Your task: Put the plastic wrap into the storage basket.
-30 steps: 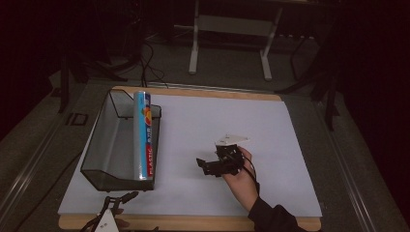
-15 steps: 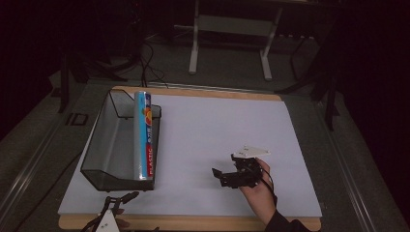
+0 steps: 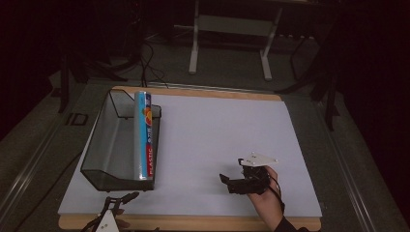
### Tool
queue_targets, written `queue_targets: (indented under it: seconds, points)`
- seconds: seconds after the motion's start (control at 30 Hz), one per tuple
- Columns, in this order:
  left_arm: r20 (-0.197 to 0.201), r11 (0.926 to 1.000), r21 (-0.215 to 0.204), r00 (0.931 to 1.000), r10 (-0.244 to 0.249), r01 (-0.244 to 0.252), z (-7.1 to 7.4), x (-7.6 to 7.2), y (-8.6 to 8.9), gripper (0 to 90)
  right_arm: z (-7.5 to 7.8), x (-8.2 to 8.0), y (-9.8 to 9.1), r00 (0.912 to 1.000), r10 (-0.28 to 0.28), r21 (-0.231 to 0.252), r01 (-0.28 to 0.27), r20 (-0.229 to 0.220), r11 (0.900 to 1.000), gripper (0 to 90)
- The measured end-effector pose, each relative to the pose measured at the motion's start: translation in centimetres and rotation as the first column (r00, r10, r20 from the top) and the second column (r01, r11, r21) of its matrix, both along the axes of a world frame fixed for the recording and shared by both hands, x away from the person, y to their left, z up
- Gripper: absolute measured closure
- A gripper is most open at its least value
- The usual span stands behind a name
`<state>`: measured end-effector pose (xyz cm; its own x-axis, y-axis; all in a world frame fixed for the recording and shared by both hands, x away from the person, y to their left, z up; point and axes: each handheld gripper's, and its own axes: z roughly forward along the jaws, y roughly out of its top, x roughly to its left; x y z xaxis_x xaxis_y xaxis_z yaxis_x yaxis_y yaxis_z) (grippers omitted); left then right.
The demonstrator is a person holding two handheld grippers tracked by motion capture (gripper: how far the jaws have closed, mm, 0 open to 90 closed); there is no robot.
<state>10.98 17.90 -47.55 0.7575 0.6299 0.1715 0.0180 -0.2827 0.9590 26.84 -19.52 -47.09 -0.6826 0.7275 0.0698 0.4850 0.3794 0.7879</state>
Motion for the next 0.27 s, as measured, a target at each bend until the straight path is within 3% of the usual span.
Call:
queue_targets:
  seconds: [0.27]
  points:
    - [0.0, 1.0, -0.003, 1.0, -0.005, 0.005, 0.05, -0.02, -0.04, 0.8, -0.36, 0.28, 0.09, 1.0, 0.002, -0.004, -0.002, 0.001, 1.0, 11.9]
